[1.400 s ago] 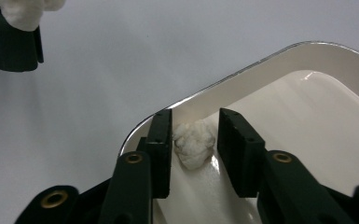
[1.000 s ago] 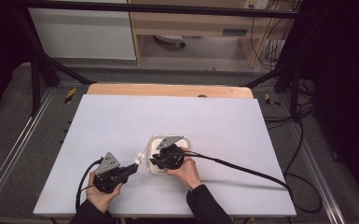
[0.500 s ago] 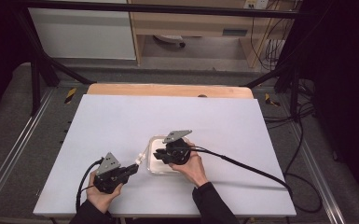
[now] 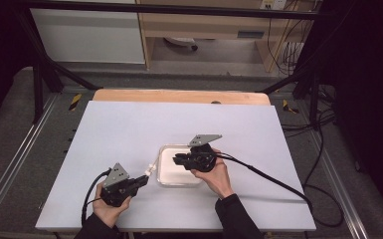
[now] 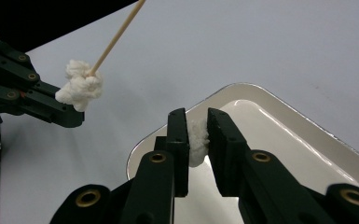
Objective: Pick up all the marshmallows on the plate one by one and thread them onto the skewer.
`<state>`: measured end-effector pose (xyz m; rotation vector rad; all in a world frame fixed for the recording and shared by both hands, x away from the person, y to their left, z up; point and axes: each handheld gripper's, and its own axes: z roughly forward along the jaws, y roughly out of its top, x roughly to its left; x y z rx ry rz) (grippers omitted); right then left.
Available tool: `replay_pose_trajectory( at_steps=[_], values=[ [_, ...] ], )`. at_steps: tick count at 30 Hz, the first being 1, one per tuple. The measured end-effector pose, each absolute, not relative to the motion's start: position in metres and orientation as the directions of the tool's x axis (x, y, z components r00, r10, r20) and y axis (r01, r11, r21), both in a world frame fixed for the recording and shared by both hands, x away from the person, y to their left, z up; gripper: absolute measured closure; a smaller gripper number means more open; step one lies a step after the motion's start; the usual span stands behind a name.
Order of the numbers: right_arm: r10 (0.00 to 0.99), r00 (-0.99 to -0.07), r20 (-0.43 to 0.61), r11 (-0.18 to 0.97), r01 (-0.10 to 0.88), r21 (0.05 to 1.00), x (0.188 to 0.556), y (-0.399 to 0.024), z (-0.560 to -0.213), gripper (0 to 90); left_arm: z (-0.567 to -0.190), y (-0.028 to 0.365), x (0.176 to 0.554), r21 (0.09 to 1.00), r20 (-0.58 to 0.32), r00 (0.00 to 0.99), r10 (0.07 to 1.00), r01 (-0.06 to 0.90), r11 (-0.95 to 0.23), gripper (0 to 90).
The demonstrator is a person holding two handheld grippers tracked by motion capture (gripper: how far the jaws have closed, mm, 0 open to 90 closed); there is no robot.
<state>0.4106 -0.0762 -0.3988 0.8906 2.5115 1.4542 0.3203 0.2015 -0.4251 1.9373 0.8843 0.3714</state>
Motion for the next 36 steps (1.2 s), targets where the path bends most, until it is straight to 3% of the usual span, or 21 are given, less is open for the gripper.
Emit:
replay_pose_trajectory(
  at_steps=[36],
  values=[
    [0.500, -0.801, 0.330, 0.136, 0.449, 0.883, 0.412, -0.108, -0.347, 79.9, -0.424, 0.198, 0.318, 0.859, -0.091, 0.716, 0.693, 0.408, -0.308, 88.4]
  ],
)
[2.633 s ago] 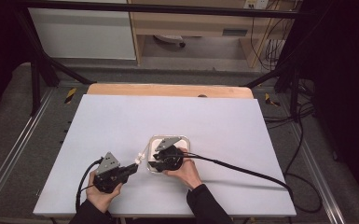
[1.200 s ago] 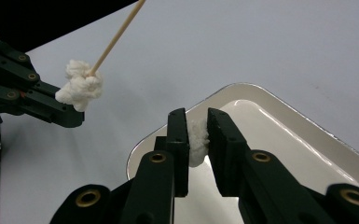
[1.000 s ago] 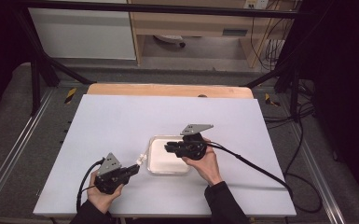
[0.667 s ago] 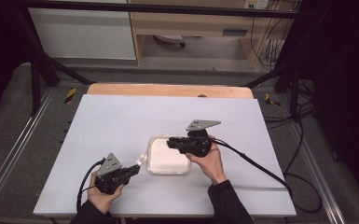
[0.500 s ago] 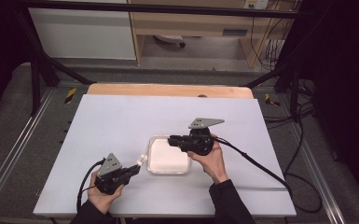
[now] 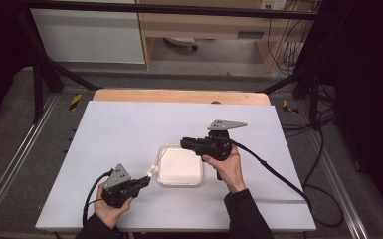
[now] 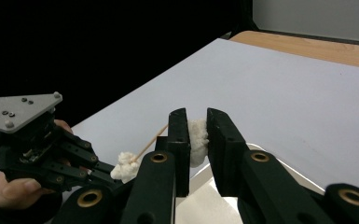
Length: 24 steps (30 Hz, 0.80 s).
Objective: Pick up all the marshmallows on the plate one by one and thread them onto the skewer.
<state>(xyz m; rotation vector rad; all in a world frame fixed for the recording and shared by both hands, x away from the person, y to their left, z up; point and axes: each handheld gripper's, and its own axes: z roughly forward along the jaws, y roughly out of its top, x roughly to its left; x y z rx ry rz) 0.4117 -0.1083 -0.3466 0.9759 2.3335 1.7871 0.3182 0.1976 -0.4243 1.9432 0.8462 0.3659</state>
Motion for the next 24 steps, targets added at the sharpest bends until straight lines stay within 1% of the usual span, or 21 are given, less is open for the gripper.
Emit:
replay_pose_trajectory(
  at_steps=[8, 24],
  values=[
    [0.476, -0.798, 0.369, 0.099, 0.466, 0.879, 0.417, -0.103, -0.344, 79.8, -0.424, 0.196, 0.318, 0.859, -0.089, 0.722, 0.686, 0.405, -0.314, 88.4],
    [0.439, -0.797, 0.415, 0.096, 0.500, 0.860, 0.421, -0.087, -0.352, 79.8, -0.424, 0.195, 0.318, 0.859, -0.083, 0.727, 0.681, 0.399, -0.321, 88.5]
  ],
)
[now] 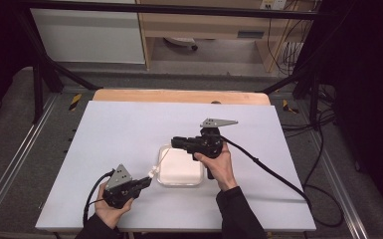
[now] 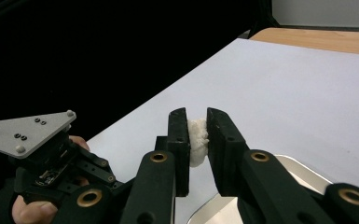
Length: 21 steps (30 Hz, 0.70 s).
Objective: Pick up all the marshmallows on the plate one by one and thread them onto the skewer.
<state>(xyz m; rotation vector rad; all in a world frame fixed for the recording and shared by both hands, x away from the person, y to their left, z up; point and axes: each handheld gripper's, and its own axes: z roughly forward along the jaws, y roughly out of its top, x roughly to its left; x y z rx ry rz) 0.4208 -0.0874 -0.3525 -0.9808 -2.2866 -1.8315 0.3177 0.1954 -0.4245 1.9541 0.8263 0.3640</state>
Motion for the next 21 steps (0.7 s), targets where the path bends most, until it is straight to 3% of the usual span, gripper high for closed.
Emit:
replay_pose_trajectory(
  at_steps=[21],
  values=[
    [0.403, -0.790, 0.462, 0.098, 0.539, 0.837, 0.423, -0.079, -0.365, 80.1, -0.425, 0.195, 0.317, 0.860, -0.084, 0.727, 0.681, 0.398, -0.319, 88.5]
  ],
)
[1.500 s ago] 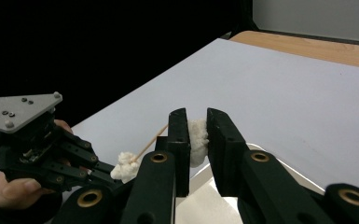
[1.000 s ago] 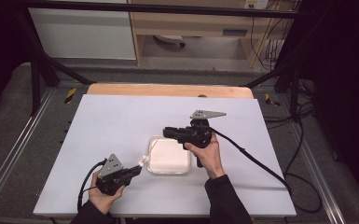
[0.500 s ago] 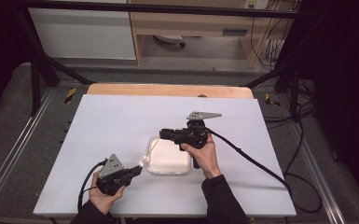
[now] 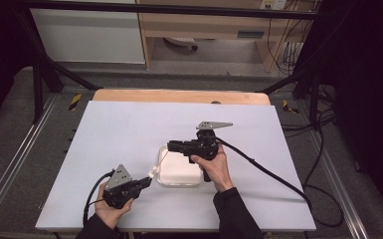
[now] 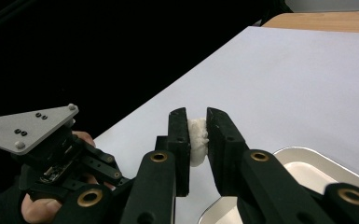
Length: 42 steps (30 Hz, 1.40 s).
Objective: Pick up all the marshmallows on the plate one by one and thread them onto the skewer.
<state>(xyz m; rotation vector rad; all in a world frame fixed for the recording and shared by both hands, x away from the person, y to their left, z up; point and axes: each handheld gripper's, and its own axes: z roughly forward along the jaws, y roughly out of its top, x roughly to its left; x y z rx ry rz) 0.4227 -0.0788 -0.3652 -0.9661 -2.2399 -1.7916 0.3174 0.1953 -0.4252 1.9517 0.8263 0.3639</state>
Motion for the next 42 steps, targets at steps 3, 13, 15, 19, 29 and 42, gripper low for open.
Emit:
replay_pose_trajectory(
  at_steps=[3, 13, 15, 19, 29, 42],
  values=[
    [0.401, -0.791, 0.462, 0.097, 0.539, 0.837, 0.422, -0.079, -0.365, 80.3, -0.425, 0.195, 0.317, 0.862, -0.083, 0.727, 0.682, 0.395, -0.317, 88.6],
    [0.369, -0.789, 0.491, 0.080, 0.553, 0.829, 0.421, -0.077, -0.367, 81.1, -0.426, 0.195, 0.317, 0.860, -0.079, 0.723, 0.686, 0.397, -0.320, 88.6],
    [0.362, -0.789, 0.496, 0.076, 0.555, 0.828, 0.420, -0.076, -0.367, 81.3, -0.426, 0.195, 0.317, 0.861, -0.079, 0.724, 0.686, 0.396, -0.318, 88.6],
    [0.354, -0.793, 0.496, 0.072, 0.552, 0.831, 0.418, -0.075, -0.368, 81.7, -0.427, 0.194, 0.316, 0.859, -0.077, 0.723, 0.687, 0.397, -0.322, 88.7],
    [0.311, -0.798, 0.516, 0.036, 0.552, 0.833, 0.411, -0.071, -0.373, 82.4, -0.427, 0.193, 0.314, 0.862, -0.081, 0.713, 0.696, 0.401, -0.311, 88.8],
    [0.322, -0.804, 0.500, 0.041, 0.540, 0.841, 0.409, -0.067, -0.379, 82.6, -0.427, 0.192, 0.313, 0.859, -0.065, 0.713, 0.698, 0.396, -0.324, 88.9]
  ],
)
